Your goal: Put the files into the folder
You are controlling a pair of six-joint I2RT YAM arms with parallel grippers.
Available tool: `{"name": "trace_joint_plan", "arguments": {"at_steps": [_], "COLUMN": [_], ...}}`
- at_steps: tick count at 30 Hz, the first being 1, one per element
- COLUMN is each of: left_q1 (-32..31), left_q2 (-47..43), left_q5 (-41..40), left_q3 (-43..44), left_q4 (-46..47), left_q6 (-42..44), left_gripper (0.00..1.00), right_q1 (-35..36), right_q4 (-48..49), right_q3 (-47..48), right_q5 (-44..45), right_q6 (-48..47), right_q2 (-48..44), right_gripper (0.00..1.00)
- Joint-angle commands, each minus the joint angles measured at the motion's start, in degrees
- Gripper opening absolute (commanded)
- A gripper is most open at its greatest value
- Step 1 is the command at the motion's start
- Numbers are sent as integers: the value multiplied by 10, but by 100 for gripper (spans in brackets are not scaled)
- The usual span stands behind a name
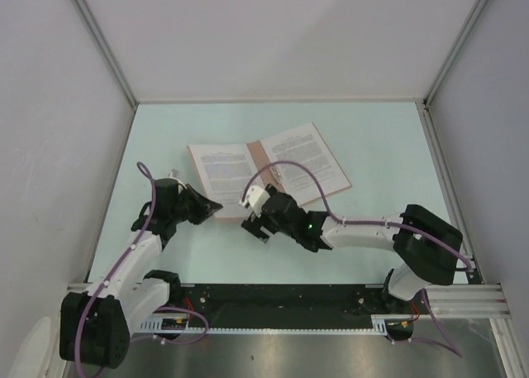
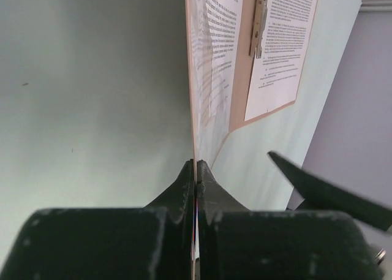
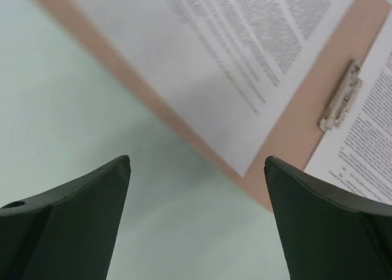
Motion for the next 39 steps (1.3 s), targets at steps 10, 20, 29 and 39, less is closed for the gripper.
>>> {"name": "trace_joint_plan", "arguments": {"at_steps": [10,20,29,39], "left_q1": [-5,-5,-5,-5], "left_q2": [-33,-34,-89,-144], "left_q5": [-6,10,-19,-119], "left_q3": [77,91,83,175], "left_q4": [-160,-169,-124,-171], "left_q6": [-13,-30,25,123], "left_gripper": [0,0,66,100], "right_q1": [135,150,103,-67], "right_q4": [345,438,362,230], "right_q3": [-30,-11,-7,-29], "right_q5": [181,251,237,46], "right_q6": [-177,-206,-76,155], "right_q2": [90,165,144,48], "right_gripper": [75,48,0,0]}}
